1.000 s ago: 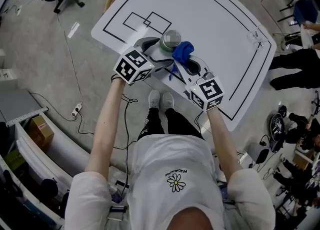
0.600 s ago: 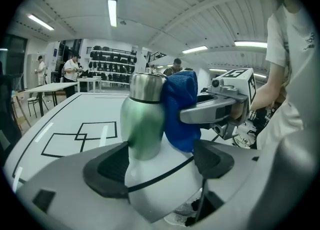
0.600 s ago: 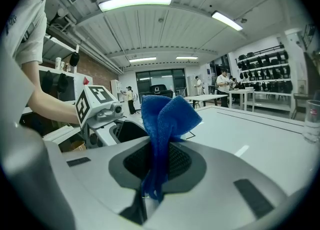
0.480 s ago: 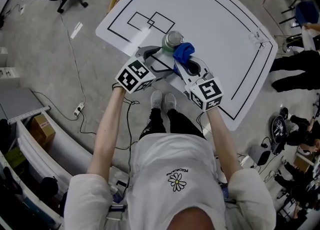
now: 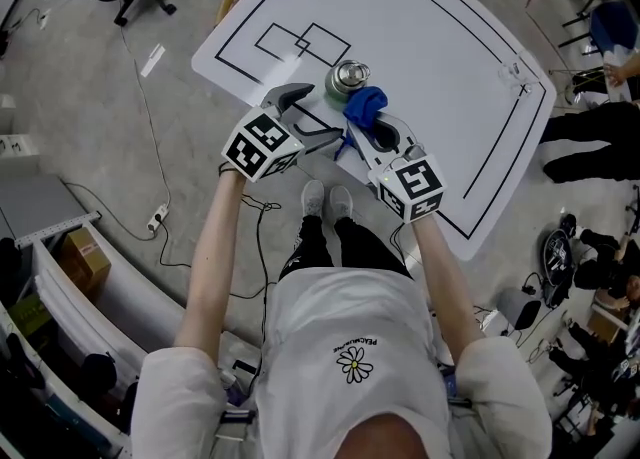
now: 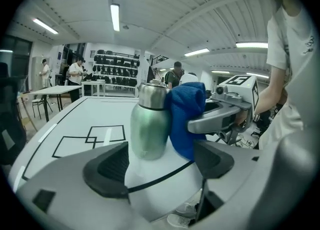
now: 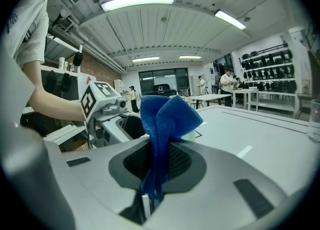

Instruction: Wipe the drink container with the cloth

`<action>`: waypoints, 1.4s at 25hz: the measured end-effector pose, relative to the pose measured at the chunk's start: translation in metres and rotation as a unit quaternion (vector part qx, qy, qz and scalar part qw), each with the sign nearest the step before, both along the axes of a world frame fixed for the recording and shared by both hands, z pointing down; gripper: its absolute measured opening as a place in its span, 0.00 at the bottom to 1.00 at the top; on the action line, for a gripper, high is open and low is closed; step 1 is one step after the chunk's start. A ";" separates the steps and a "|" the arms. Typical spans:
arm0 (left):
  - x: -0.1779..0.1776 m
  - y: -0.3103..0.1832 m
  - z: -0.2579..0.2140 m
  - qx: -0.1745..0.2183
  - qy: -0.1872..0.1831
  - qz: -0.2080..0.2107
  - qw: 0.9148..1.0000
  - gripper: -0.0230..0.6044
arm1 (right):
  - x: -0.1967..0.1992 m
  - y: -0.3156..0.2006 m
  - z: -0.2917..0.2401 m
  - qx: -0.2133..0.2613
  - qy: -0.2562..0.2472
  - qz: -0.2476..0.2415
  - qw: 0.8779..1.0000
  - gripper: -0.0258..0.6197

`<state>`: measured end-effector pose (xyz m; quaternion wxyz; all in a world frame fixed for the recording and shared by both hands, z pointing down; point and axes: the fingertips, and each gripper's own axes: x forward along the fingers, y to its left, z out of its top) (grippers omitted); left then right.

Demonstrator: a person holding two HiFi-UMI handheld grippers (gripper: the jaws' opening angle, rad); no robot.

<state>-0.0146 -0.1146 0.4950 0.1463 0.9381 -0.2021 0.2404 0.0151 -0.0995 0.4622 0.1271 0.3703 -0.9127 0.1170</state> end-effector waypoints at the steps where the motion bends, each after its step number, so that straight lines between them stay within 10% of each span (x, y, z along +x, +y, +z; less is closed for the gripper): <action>1: -0.001 -0.007 0.000 0.003 -0.004 -0.001 1.000 0.66 | 0.000 0.000 0.000 0.001 0.000 0.000 1.000 0.11; 35: 0.016 0.023 0.011 -0.014 -0.014 0.041 0.999 0.66 | -0.036 0.005 0.007 -0.019 -0.003 -0.064 0.998 0.11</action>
